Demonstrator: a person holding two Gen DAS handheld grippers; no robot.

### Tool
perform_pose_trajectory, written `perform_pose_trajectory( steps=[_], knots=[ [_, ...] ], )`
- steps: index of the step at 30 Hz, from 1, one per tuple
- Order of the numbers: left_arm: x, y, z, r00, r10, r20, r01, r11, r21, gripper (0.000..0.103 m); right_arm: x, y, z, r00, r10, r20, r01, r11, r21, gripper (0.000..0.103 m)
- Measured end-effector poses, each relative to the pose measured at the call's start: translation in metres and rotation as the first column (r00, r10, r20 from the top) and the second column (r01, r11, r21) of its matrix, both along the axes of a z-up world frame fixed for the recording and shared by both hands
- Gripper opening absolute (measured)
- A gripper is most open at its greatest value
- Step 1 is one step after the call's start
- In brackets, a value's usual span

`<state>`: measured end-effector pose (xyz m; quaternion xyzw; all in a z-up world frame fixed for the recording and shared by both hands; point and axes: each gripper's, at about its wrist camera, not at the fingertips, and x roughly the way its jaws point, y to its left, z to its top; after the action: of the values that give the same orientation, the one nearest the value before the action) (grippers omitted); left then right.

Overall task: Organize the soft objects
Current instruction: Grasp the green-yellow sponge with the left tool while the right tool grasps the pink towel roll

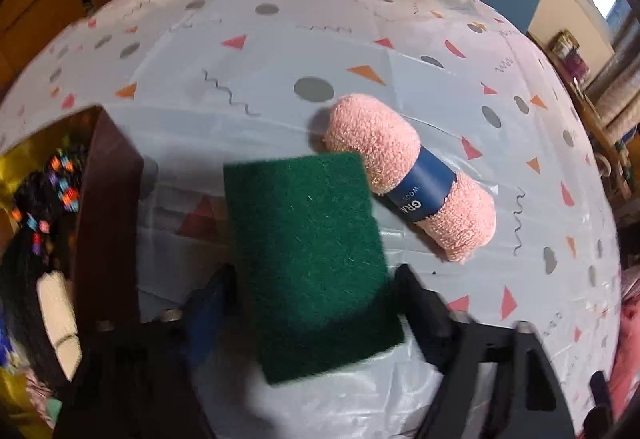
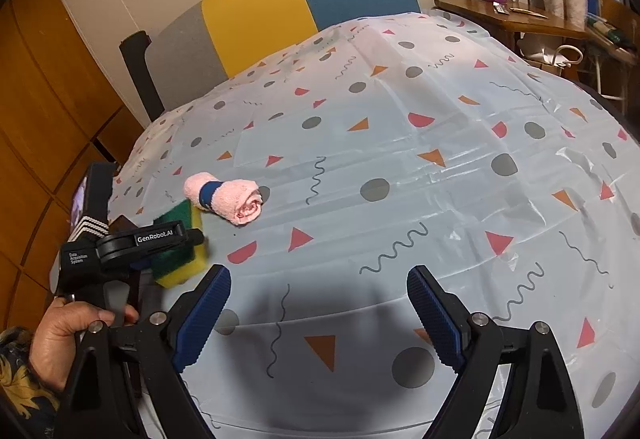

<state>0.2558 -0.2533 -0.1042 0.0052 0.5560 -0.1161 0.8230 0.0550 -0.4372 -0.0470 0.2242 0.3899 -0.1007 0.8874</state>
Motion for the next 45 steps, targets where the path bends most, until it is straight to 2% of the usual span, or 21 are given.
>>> perform_pose_trajectory(
  steps=[5,8,10,14,16,18,21,23,25,27,31,34,38,39,41,43,44,45],
  knots=[
    [-0.010,0.002,0.004,0.999,-0.040,0.028,0.040,0.999,0.008,0.070,0.002,0.001,-0.003,1.000,0.004,-0.016,-0.004,1.000,-0.011,0.090],
    [-0.030,0.003,0.018,0.993,-0.086,0.084,0.085,0.996,0.006,0.070,0.003,0.000,-0.005,1.000,0.003,-0.029,-0.003,1.000,-0.015,0.090],
    [-0.051,0.001,0.028,0.982,-0.149,0.115,0.150,0.989,0.004,0.070,0.003,-0.002,-0.005,1.000,-0.004,-0.030,0.004,1.000,-0.015,0.090],
    [-0.103,0.001,0.037,0.954,-0.272,0.127,0.278,0.960,-0.030,0.070,-0.001,-0.004,-0.004,0.999,-0.018,-0.027,0.018,1.000,-0.017,0.090],
    [-0.129,0.001,0.035,0.936,-0.327,0.127,0.333,0.943,-0.025,0.070,-0.001,-0.004,-0.003,0.999,-0.017,-0.029,0.017,1.000,-0.017,0.090],
    [-0.152,-0.001,0.029,0.916,-0.374,0.145,0.376,0.927,0.019,0.070,-0.001,-0.003,-0.004,0.999,-0.014,-0.034,0.013,1.000,-0.022,0.090],
    [-0.167,0.001,0.014,0.906,-0.395,0.153,0.390,0.919,0.066,0.070,-0.001,-0.002,-0.006,0.999,-0.010,-0.042,0.009,1.000,-0.030,0.090],
    [-0.172,0.002,0.006,0.892,-0.410,0.192,0.403,0.912,0.073,0.071,0.000,-0.001,-0.008,0.999,-0.007,-0.051,0.005,0.999,-0.032,0.090],
    [-0.168,0.001,0.001,0.889,-0.405,0.211,0.402,0.914,0.058,0.071,0.001,0.000,-0.011,0.998,0.014,-0.059,-0.015,1.000,-0.019,0.090],
    [-0.162,0.004,-0.006,0.897,-0.388,0.211,0.391,0.920,0.028,0.071,0.003,0.004,-0.011,0.997,0.048,-0.063,-0.049,0.999,-0.010,0.090],
    [-0.170,0.008,-0.008,0.885,-0.398,0.243,0.404,0.915,0.027,0.071,0.012,0.015,-0.008,0.984,0.164,-0.072,-0.164,0.986,0.004,0.090],
    [-0.172,0.012,-0.009,0.881,-0.387,0.273,0.401,0.916,0.003,0.071,0.037,0.027,0.006,0.962,0.266,-0.060,-0.269,0.962,-0.048,0.090],
    [-0.171,0.014,-0.013,0.876,-0.377,0.301,0.399,0.917,-0.013,0.071,0.094,0.058,0.017,0.903,0.416,-0.105,-0.427,0.896,-0.123,0.090],
    [-0.171,0.015,-0.013,0.876,-0.373,0.305,0.397,0.918,-0.019,0.071,0.109,0.066,0.016,0.889,0.440,-0.125,-0.455,0.878,-0.149,0.090],
    [-0.170,0.015,-0.013,0.877,-0.369,0.308,0.396,0.918,-0.028,0.071,0.145,0.088,0.008,0.840,0.508,-0.190,-0.539,0.822,-0.182,0.090],
    [-0.169,0.017,-0.013,0.877,-0.366,0.310,0.397,0.917,-0.039,0.071,0.169,0.103,-0.001,0.812,0.530,-0.244,-0.579,0.785,-0.219,0.090],
    [-0.169,0.018,-0.013,0.877,-0.365,0.311,0.397,0.917,-0.043,0.071,0.186,0.113,-0.010,0.786,0.547,-0.288,-0.611,0.756,-0.233,0.090],
    [-0.169,0.018,-0.013,0.877,-0.364,0.313,0.397,0.917,-0.045,0.071,0.195,0.117,-0.016,0.780,0.543,-0.311,-0.619,0.743,-0.256,0.090]
  ],
)
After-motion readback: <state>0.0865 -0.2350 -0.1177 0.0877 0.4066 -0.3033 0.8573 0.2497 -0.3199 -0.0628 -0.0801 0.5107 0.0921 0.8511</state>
